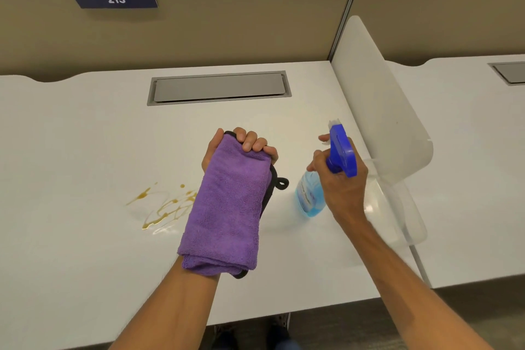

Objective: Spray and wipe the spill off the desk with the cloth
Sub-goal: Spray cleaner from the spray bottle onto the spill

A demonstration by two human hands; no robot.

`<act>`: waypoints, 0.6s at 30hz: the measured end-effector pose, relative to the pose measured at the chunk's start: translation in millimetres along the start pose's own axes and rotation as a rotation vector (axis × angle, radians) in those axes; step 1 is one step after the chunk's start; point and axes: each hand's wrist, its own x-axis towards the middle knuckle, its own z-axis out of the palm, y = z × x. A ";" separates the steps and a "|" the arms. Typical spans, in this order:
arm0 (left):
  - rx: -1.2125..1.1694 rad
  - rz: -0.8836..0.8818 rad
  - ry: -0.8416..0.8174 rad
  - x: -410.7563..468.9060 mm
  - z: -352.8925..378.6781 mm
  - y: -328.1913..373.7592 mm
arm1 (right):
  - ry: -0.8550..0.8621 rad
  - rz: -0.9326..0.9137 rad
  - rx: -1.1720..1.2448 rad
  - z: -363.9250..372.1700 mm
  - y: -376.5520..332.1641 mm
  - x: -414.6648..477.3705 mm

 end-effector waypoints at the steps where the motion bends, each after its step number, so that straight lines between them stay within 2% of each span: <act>1: 0.002 0.005 0.002 -2.4 -0.7 0.0 | 0.007 0.004 -0.004 3.0 6.8 3.9; 18: -0.020 0.010 -0.036 -14.5 -2.6 -1.2 | -0.040 -0.018 -0.078 18.9 43.8 21.4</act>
